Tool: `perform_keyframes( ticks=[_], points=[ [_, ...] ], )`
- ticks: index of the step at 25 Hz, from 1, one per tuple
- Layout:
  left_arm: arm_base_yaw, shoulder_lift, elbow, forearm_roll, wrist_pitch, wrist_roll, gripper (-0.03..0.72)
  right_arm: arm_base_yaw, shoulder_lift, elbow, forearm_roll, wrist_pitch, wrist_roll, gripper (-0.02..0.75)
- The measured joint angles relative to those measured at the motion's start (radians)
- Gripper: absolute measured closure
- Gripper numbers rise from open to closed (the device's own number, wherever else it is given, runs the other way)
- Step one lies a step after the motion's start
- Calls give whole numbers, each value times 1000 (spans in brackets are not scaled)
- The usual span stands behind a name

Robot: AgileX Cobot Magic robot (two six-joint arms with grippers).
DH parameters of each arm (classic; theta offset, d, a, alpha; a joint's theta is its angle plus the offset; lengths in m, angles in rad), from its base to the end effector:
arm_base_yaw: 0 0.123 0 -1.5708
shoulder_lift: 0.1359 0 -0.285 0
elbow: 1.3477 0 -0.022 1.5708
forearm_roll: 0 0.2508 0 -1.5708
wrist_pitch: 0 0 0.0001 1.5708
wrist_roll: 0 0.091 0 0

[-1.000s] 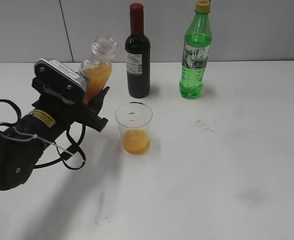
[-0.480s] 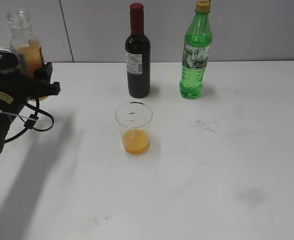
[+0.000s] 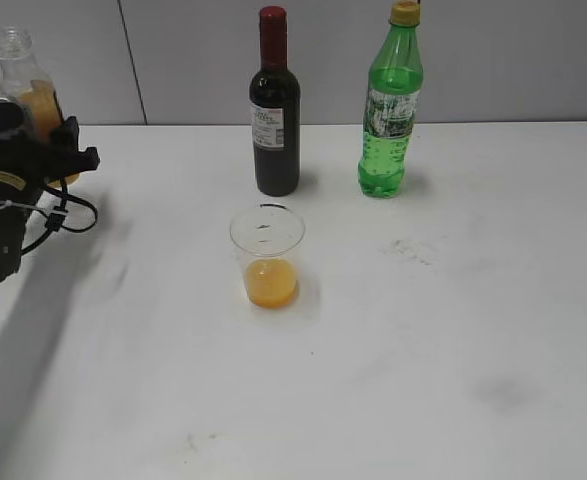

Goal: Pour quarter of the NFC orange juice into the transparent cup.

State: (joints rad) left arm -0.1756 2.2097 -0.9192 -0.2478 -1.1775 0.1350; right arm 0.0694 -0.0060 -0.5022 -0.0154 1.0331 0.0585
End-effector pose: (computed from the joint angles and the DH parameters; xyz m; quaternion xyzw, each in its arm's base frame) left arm 0.3961 -0.0493 0.0971 -0.0023 0.7197 0.0346 0.6934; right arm -0.0048 -0.0015 0.2801 -0.0044 0.8437 0.0266 0.5361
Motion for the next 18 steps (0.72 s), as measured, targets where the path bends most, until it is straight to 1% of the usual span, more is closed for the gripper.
perform_keyframes(
  ticks=[4, 10, 14, 18],
  points=[
    [19, 88, -103, 7, 0, -1, 218, 0, 0, 0, 0, 0, 0, 147],
    [21, 174, -224, 49, 27, -1, 218, 0, 0, 0, 0, 0, 0, 147],
    [21, 177, -276, 53, 131, -1, 218, 0, 0, 0, 0, 0, 0, 147],
    [21, 177, -291, 53, 203, -1, 218, 0, 0, 0, 0, 0, 0, 147]
  ],
)
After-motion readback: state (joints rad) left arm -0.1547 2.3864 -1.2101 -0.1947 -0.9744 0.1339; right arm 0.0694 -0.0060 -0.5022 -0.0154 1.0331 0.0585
